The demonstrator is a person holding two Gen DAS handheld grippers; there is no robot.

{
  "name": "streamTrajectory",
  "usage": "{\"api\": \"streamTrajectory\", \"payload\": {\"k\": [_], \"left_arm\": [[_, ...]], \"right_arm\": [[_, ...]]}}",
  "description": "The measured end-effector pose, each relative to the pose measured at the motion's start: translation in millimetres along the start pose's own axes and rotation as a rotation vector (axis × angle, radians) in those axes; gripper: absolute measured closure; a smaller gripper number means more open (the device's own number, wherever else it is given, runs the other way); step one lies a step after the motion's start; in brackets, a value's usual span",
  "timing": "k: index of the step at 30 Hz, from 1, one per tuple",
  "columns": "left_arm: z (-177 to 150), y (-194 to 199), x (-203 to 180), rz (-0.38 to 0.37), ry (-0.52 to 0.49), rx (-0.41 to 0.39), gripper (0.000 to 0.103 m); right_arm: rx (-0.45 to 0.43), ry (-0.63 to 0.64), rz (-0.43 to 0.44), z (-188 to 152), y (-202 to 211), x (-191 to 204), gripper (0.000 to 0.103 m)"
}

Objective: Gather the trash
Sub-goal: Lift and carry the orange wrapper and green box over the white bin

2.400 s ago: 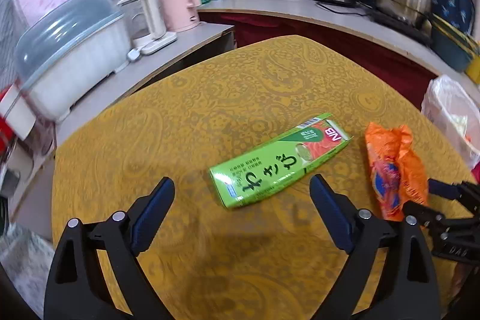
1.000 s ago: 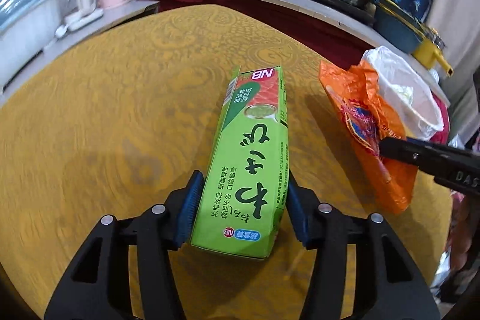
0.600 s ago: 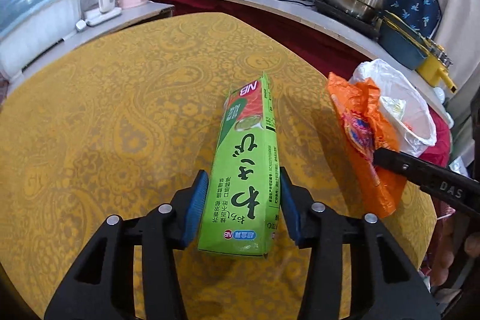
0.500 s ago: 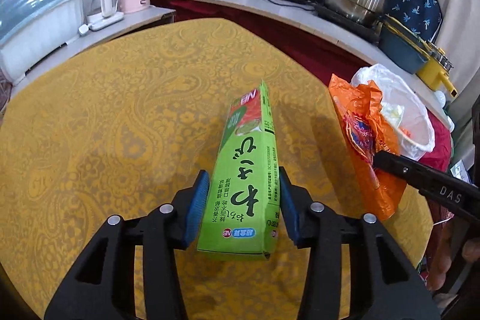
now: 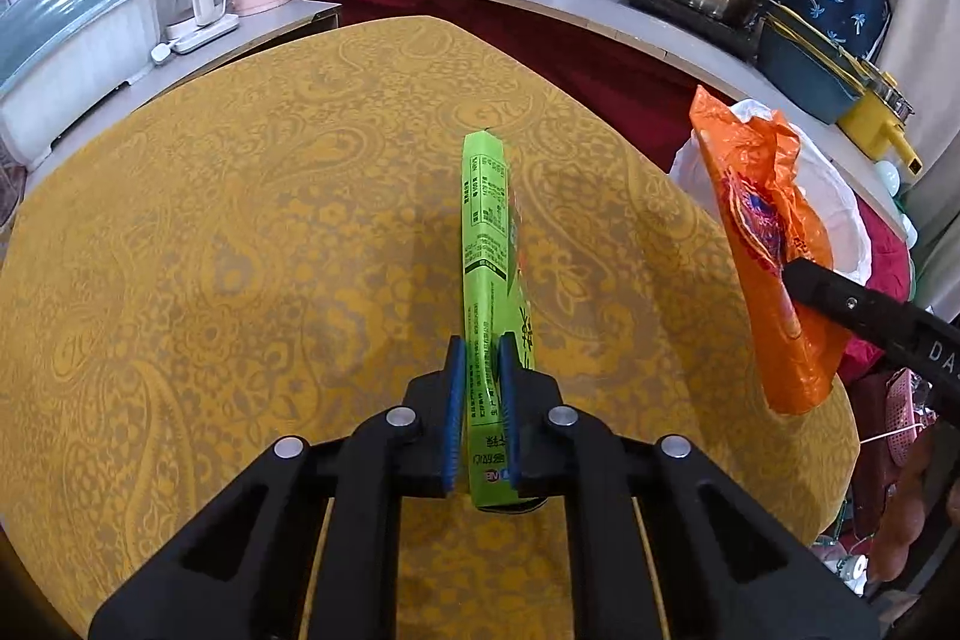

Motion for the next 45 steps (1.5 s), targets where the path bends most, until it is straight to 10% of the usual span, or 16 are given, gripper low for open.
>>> {"api": "streamTrajectory", "payload": {"k": [9,27,45], "left_arm": [[-5,-18,-10,-0.007,0.01,0.055,0.071],[33,8,-53,-0.052,-0.027,-0.034,0.082],[111,39,-181,-0.212,-0.166,-0.155,0.082]], "right_arm": [[0.0,-0.012,0.007,-6,4,-6,0.08],[-0.097,-0.038,-0.016,17,36,-25,0.08],[-0.287,-0.066,-0.133,83,110,-96,0.08]]}}
Point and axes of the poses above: each gripper's, at about its wrist camera, not at the fingertips, and y roughly against the way its jaws point, x to its left, z to its top, the point moved 4 cm from there along -y, roughly the way its jaws point, and after that the axes turned 10 degrees about z, right-handed, at the moved point
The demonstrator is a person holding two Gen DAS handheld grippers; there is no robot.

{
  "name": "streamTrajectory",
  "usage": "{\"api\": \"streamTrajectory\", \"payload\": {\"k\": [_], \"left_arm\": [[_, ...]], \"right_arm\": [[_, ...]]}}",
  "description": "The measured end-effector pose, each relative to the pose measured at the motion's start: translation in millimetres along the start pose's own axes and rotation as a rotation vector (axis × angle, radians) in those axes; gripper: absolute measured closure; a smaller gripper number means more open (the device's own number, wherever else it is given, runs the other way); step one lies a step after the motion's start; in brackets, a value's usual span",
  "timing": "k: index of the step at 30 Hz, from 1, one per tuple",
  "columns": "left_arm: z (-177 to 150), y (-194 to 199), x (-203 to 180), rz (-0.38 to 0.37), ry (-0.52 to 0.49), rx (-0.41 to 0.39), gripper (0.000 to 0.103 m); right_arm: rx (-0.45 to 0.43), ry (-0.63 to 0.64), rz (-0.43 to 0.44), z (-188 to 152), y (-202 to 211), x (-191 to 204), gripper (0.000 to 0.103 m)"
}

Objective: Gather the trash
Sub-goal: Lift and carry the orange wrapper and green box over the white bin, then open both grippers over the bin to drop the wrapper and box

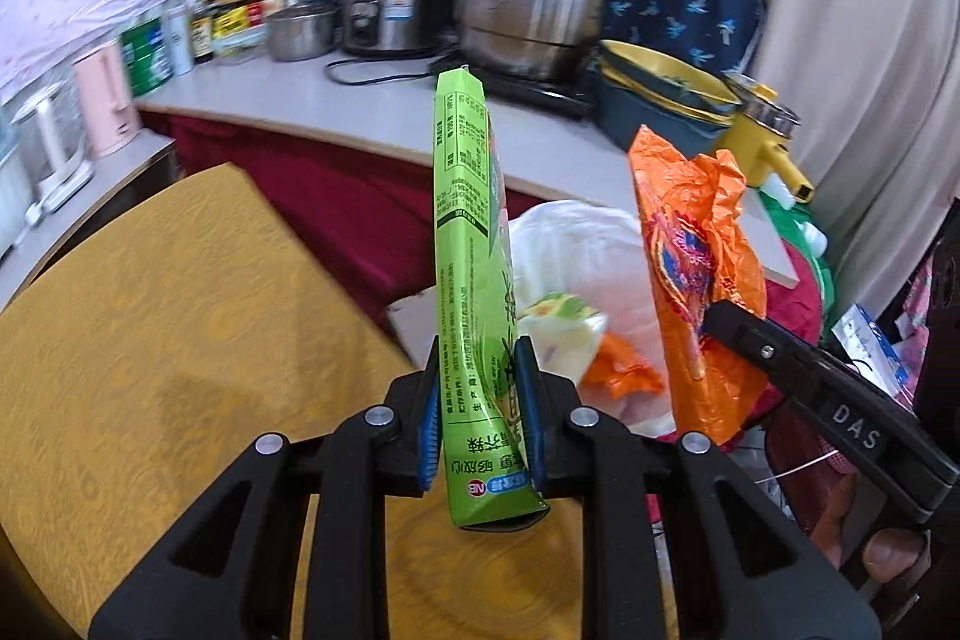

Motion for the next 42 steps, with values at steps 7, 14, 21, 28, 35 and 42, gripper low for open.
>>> {"api": "streamTrajectory", "payload": {"k": [7,14,21,28,35,42], "left_arm": [[13,-27,-45,-0.058,-0.055,0.032,0.082],[16,-55,-66,-0.089,-0.085,0.074,0.081],[24,-70,-68,-0.079,-0.054,0.051,0.038],[33,-73,-63,-0.053,-0.043,0.033,0.03],[37,-57,-52,-0.033,-0.025,-0.001,0.026],[37,-31,-41,-0.009,-0.013,-0.037,0.02]], "right_arm": [[-0.021,-0.024,-0.053,18,1,-37,0.08],[-0.011,-0.044,-0.082,24,-15,-62,0.08],[-0.012,-0.052,-0.105,29,-33,-75,0.069],[-0.035,-0.059,-0.111,38,-37,-76,0.052],[-0.047,-0.037,-0.112,39,-25,-63,0.042],[-0.05,0.012,-0.13,37,-7,-42,0.034]]}}
Point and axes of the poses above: each gripper's, at about its wrist camera, not at the fingertips, and y roughly against the way its jaws point, x to its left, z to its top, the point moved 4 cm from there along -y, roughly the way its jaws point, and after that the axes turned 10 degrees about z, right-handed, at the moved point
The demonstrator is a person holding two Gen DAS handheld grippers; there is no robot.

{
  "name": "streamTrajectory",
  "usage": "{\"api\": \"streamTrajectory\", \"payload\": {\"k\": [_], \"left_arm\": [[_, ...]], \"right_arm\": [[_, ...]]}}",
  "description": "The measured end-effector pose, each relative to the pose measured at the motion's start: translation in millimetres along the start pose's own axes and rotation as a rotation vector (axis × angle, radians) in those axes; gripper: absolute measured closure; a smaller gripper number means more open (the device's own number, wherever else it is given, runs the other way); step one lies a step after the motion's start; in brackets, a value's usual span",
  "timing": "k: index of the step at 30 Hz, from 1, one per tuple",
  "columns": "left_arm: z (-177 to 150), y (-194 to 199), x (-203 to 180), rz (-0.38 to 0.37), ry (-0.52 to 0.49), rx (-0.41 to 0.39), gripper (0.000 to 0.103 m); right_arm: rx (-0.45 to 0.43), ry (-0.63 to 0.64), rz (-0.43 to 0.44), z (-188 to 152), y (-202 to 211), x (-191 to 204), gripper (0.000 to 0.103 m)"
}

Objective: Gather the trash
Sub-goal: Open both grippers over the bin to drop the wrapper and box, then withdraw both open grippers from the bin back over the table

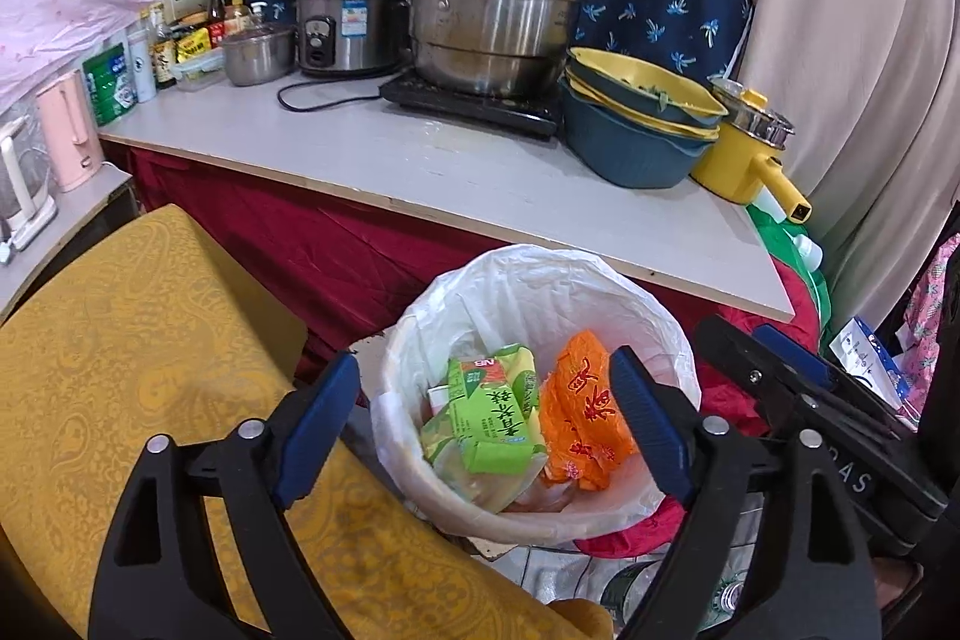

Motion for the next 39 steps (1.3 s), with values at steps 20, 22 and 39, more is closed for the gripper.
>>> {"api": "streamTrajectory", "payload": {"k": [20,22,39], "left_arm": [[-39,83,44,0.175,0.013,-0.05,0.009],[-46,86,48,0.192,0.014,-0.041,0.009],[-92,104,71,0.298,0.031,0.052,0.008]], "right_arm": [[0.035,0.166,-0.033,-33,66,53,0.015],[0.046,0.189,-0.04,-38,71,58,0.01],[0.146,0.248,-0.029,-71,86,77,0.007]]}}
Point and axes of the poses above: each gripper's, at about its wrist camera, not at the fingertips, and y roughly against the way its jaws point, x to its left, z to its top, the point moved 4 cm from there along -y, roughly the way its jaws point, and after that the axes turned 10 degrees about z, right-handed, at the moved point
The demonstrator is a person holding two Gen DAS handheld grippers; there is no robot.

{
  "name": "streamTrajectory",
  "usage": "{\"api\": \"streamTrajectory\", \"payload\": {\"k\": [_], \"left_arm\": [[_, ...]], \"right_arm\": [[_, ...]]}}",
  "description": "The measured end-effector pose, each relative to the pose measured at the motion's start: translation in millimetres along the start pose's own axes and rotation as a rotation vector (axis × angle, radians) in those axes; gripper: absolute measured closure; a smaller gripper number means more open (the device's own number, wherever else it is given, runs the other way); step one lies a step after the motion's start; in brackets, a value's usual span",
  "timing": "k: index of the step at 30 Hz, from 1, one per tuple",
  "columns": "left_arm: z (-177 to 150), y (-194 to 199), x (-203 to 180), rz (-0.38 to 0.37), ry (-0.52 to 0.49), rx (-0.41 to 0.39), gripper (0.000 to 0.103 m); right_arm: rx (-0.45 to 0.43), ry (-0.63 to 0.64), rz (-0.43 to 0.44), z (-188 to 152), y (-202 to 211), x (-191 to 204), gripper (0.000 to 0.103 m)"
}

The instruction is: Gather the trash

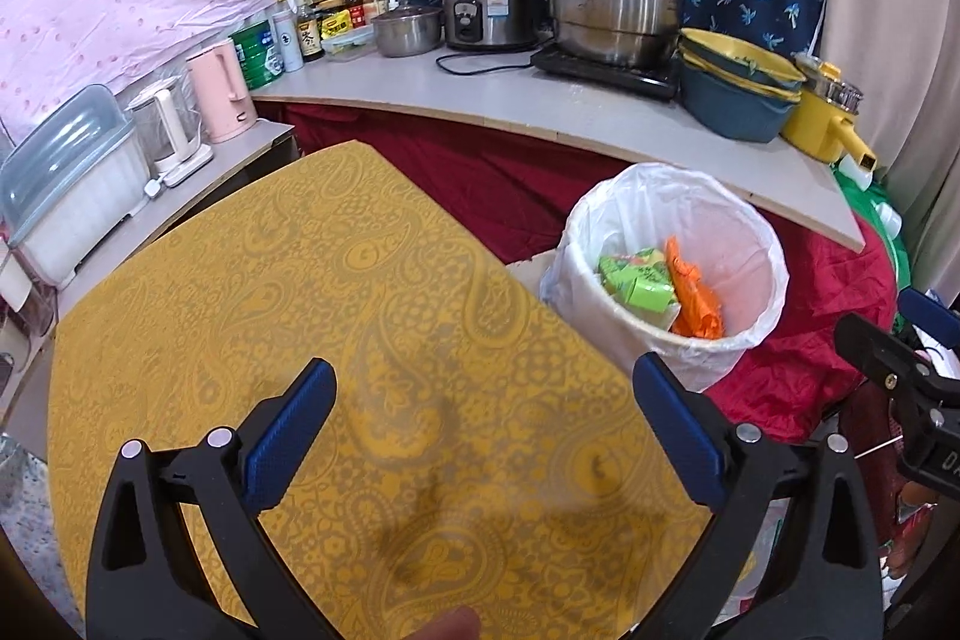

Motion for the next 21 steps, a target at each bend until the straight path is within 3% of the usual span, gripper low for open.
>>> {"api": "streamTrajectory", "payload": {"k": [7,21], "left_arm": [[-4,-1,-5,-0.002,-0.008,0.012,0.008],[-2,-8,-12,-0.013,0.009,0.027,0.008]], "right_arm": [[0.044,0.031,0.014,-7,-8,9,0.007],[0.048,0.012,-0.007,-4,-17,0,0.007]]}}
Point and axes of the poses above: each gripper's, at about its wrist camera, not at the fingertips, and y roughly against the way its jaws point, x to its left, z to its top, the point moved 4 cm from there along -y, roughly the way its jaws point, and after that the axes turned 10 degrees about z, right-handed, at the moved point
